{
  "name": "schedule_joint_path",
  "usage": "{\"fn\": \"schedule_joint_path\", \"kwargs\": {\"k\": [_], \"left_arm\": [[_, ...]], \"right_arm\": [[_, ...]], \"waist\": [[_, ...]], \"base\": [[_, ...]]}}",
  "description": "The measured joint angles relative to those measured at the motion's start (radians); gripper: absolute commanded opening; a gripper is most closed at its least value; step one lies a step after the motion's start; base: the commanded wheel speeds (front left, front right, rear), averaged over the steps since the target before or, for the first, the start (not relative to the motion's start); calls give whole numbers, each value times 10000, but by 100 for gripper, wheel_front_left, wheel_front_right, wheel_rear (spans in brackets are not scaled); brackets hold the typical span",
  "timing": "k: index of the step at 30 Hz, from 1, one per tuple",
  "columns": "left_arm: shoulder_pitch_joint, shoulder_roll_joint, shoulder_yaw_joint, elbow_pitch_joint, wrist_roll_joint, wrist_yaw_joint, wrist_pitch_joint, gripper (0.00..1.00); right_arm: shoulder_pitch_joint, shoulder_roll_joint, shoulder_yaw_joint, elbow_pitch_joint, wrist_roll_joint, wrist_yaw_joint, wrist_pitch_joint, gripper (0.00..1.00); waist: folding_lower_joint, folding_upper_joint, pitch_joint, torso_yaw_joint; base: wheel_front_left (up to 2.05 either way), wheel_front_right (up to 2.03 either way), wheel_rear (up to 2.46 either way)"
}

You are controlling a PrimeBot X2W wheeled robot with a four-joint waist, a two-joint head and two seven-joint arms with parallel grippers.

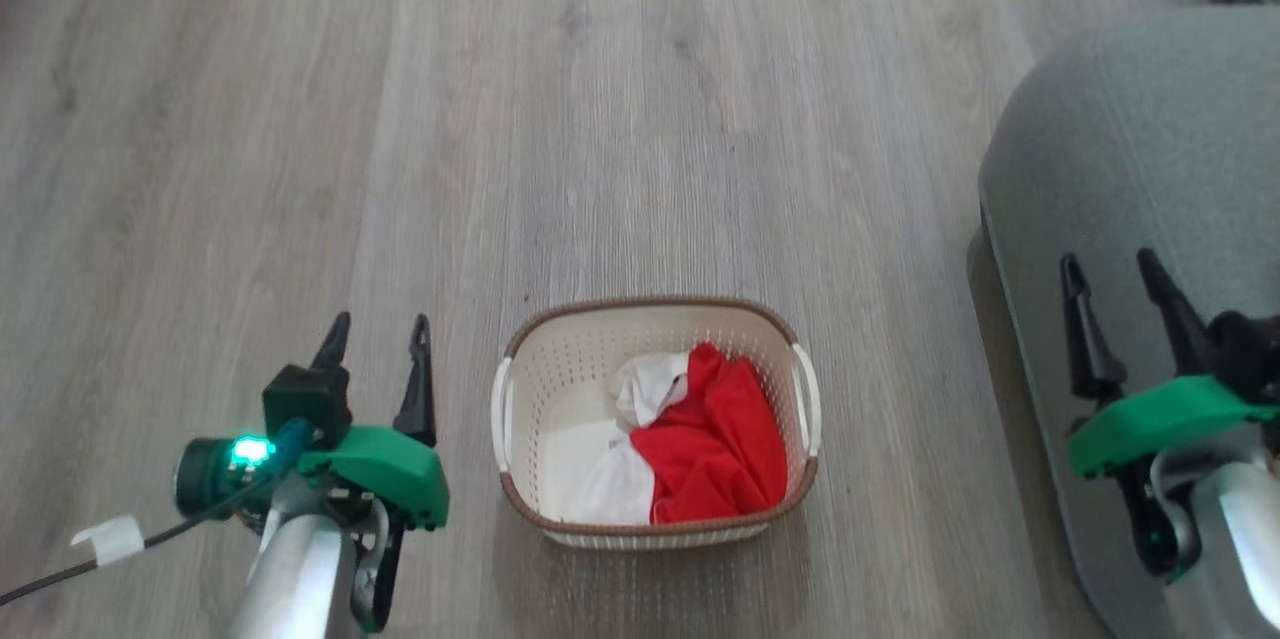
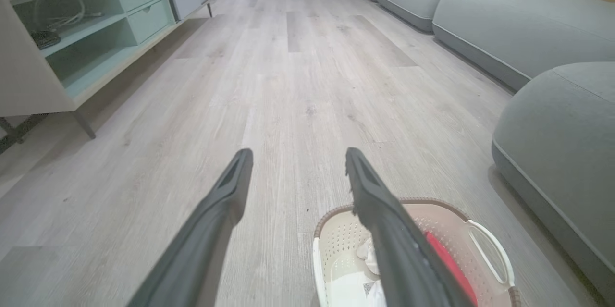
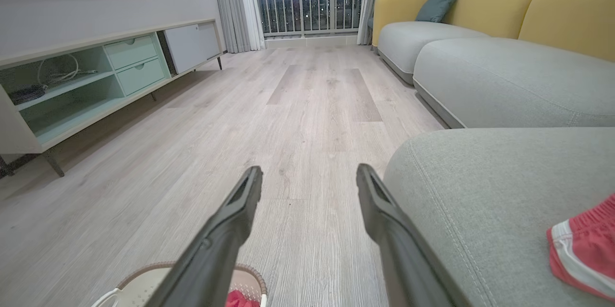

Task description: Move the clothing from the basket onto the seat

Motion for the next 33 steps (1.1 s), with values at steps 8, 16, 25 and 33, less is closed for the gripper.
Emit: {"fn": "schedule_joint_path", "kwargs": {"k": [8,16,25,33], "left_arm": [[-657,-79,-663,550,-272,-424,0,100],[-2697,-125,-1733,1450,-1043,-523,0,100],[-5056,-140,-2894,3290,-1726,-1099,0,100],[-6517,-128,-3425,4999,-1948,-1626,0,100]], "right_arm": [[-1129,-21,-33,-627,10,-2,-2,100],[-2850,-138,370,-1162,134,0,-2,100],[-4584,-144,813,-1820,188,0,-2,100],[-5789,77,991,-2224,236,0,-4,100]], "waist": [[1,0,1224,-277],[4,0,3203,-828],[4,-1,5594,-1628],[4,-1,7256,-2393]], "base": [[0,0,0],[0,0,0],[0,0,0],[0,0,0]]}}
